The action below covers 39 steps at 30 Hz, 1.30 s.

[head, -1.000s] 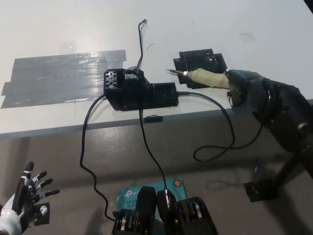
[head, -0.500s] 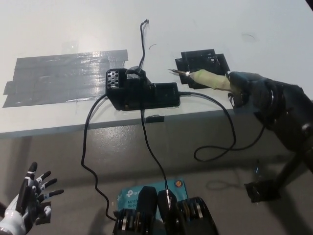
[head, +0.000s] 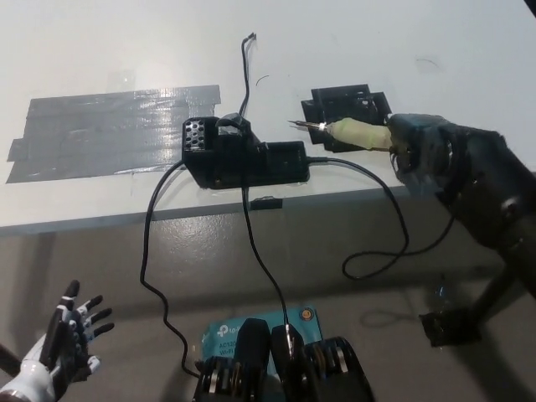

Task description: The robot uses its right hand to grab and lift the soldering gun kept on the middle of the table and puts it in its base

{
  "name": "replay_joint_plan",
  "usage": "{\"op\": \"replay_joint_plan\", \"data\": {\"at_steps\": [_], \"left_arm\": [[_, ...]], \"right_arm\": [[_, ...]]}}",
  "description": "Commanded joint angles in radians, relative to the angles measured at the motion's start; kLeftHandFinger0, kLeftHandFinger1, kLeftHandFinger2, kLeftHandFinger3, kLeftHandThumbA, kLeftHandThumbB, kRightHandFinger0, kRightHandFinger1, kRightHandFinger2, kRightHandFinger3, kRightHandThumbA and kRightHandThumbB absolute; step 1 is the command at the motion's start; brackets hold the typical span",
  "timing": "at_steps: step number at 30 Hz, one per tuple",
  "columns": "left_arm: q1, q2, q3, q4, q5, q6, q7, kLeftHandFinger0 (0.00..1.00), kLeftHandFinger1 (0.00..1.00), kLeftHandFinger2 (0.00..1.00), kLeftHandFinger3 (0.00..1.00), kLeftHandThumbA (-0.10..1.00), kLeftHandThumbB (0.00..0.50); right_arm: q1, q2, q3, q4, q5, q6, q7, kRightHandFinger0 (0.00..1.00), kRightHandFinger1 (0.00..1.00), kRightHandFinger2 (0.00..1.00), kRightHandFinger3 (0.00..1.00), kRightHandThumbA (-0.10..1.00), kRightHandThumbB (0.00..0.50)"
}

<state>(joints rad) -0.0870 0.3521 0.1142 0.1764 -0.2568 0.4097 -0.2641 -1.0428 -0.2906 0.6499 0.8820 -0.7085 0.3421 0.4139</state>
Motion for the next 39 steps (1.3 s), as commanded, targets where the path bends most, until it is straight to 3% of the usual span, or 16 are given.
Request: {"op": "replay_joint_plan", "data": {"at_steps": [1,4,10,11,12,14,16,19,21,24,27,28,31,35,37,39], "left_arm": [[-0.012,0.040,-0.021,-0.018,0.025,-0.044,-0.038,0.96,1.00,1.00,1.00,1.00,0.333],[-0.013,0.051,-0.039,-0.016,0.032,-0.054,-0.051,1.00,1.00,1.00,1.00,1.00,0.321],[-0.017,0.064,-0.066,0.002,0.038,-0.071,-0.067,1.00,1.00,1.00,1.00,1.00,0.330],[-0.015,0.064,-0.067,-0.002,0.039,-0.072,-0.067,1.00,1.00,1.00,1.00,1.00,0.315],[-0.013,0.067,-0.070,-0.010,0.041,-0.063,-0.068,1.00,1.00,1.00,1.00,1.00,0.292],[-0.013,0.070,-0.073,-0.004,0.044,-0.066,-0.071,1.00,1.00,1.00,1.00,1.00,0.279],[-0.017,0.075,-0.079,0.004,0.047,-0.072,-0.080,1.00,1.00,1.00,1.00,1.00,0.277],[-0.018,0.081,-0.085,0.003,0.052,-0.077,-0.085,1.00,1.00,1.00,1.00,1.00,0.274],[-0.018,0.085,-0.087,0.005,0.053,-0.077,-0.087,1.00,1.00,1.00,1.00,1.00,0.278],[-0.020,0.082,-0.076,0.010,0.043,-0.070,-0.082,1.00,1.00,1.00,1.00,1.00,0.242],[-0.019,0.082,-0.073,0.007,0.044,-0.068,-0.079,1.00,1.00,1.00,1.00,1.00,0.232],[-0.019,0.083,-0.073,0.008,0.042,-0.070,-0.082,1.00,1.00,1.00,1.00,1.00,0.243],[-0.017,0.083,-0.072,0.004,0.043,-0.065,-0.079,1.00,1.00,1.00,1.00,1.00,0.246],[-0.016,0.088,-0.068,0.006,0.048,-0.072,-0.075,1.00,1.00,1.00,1.00,1.00,0.243],[-0.022,0.091,-0.067,0.013,0.047,-0.071,-0.079,1.00,1.00,1.00,1.00,1.00,0.241],[-0.024,0.091,-0.065,0.017,0.046,-0.075,-0.080,1.00,1.00,1.00,1.00,1.00,0.244]], "right_arm": [[0.080,0.008,0.063,-0.021,-0.090,0.086,-0.009,0.00,0.00,0.20,1.00,-0.10,0.332],[0.097,0.006,0.099,-0.028,-0.125,0.103,-0.015,0.00,0.00,0.12,1.00,-0.10,0.272],[0.125,-0.004,0.168,-0.023,-0.192,0.120,-0.034,0.00,0.10,0.24,1.00,-0.10,0.068],[0.128,-0.007,0.175,-0.025,-0.199,0.119,-0.029,0.00,0.08,0.19,0.92,-0.10,0.140],[0.135,-0.005,0.188,-0.014,-0.229,0.125,-0.047,0.00,0.09,0.21,0.90,-0.09,0.137],[0.149,0.000,0.186,0.004,-0.271,0.128,-0.071,0.00,0.12,0.25,0.97,-0.03,0.064],[0.169,-0.003,0.167,0.003,-0.304,0.128,-0.096,0.00,0.14,0.28,0.87,0.04,0.002],[0.190,-0.015,0.155,-0.017,-0.306,0.128,-0.148,0.00,0.21,0.37,0.79,0.01,0.012],[0.196,-0.018,0.141,-0.030,-0.289,0.128,-0.175,0.00,0.36,0.61,0.82,-0.03,0.004],[0.219,-0.016,0.016,-0.075,-0.200,0.088,-0.287,0.05,0.44,0.71,0.95,-0.10,0.067],[0.238,-0.004,-0.077,-0.098,-0.174,0.060,-0.358,0.05,0.44,0.68,0.78,-0.01,0.002],[0.245,-0.005,-0.099,-0.113,-0.169,0.043,-0.384,0.00,0.36,0.60,0.60,-0.02,0.000],[0.258,0.003,-0.169,-0.135,-0.145,-0.003,-0.464,0.00,0.24,0.51,0.44,-0.03,0.000],[0.257,0.013,-0.242,-0.147,-0.118,-0.071,-0.547,0.00,0.17,0.46,0.55,-0.05,0.000],[0.253,0.010,-0.267,-0.164,-0.104,-0.095,-0.568,0.00,0.19,0.46,0.50,0.03,0.000],[0.251,0.001,-0.286,-0.182,-0.091,-0.124,-0.578,0.00,0.20,0.50,0.23,-0.07,0.000]]}}
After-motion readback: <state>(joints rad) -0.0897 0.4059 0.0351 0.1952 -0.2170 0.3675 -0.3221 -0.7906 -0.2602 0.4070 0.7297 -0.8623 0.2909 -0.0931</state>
